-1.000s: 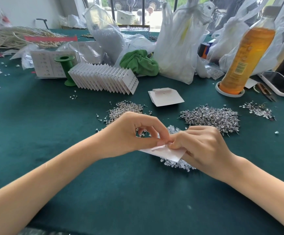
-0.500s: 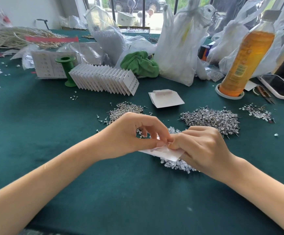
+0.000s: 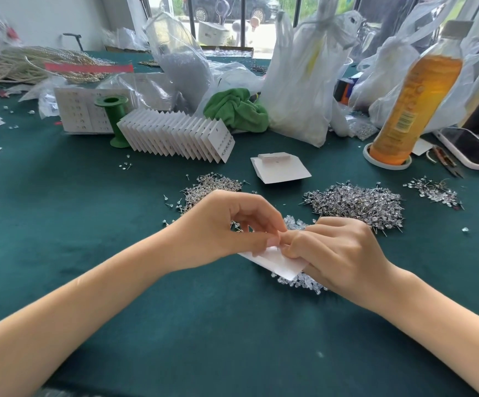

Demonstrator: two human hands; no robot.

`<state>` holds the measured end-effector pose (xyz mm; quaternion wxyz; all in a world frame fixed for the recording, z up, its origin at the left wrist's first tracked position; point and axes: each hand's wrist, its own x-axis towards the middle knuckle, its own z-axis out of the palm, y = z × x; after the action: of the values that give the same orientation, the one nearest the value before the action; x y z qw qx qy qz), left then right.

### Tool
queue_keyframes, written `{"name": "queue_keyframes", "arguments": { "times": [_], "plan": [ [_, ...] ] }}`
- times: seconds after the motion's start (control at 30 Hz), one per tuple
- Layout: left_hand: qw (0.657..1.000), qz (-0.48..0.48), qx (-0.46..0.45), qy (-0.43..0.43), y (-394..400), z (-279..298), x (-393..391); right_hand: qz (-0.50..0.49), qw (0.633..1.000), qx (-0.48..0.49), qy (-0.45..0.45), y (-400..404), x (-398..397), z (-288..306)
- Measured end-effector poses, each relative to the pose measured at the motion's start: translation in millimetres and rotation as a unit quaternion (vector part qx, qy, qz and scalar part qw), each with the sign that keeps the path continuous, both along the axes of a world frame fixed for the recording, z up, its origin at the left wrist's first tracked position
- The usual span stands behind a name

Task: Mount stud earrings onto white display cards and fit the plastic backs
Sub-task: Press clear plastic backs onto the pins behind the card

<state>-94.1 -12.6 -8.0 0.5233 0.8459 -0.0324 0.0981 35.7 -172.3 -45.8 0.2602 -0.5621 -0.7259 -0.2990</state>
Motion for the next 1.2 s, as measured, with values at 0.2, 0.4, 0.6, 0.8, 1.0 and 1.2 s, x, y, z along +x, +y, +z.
{"name": "queue_keyframes", "arguments": {
  "times": [0.2,0.4,0.6,0.8,1.0,1.2],
  "plan": [
    [0.999,0.007,0.047,-0.025,-2.6,2.0,-1.5,0.001,1.000,0.015,-0.008,-0.4,-3.3,0.7],
    [0.999,0.005,0.042,-0.026,-3.8,1.5,-2.8,-0.011,1.000,0.002,0.018,-1.3,-4.3,1.6],
    [0.999,0.003,0.044,-0.026,-4.6,0.8,-3.0,-0.013,0.999,-0.005,0.035,-2.9,-5.3,1.0],
    [0.997,0.003,0.065,-0.030,-5.2,1.3,-2.3,-0.028,0.999,0.002,0.028,-2.6,-6.0,5.8],
    [0.995,-0.001,0.088,-0.040,-3.3,5.7,1.4,-0.026,0.999,0.007,0.025,-1.9,-4.3,10.0],
    [0.997,-0.007,0.077,-0.024,-1.0,5.4,6.3,-0.038,0.999,0.009,-0.011,-3.1,-3.5,12.2]
  ]
}}
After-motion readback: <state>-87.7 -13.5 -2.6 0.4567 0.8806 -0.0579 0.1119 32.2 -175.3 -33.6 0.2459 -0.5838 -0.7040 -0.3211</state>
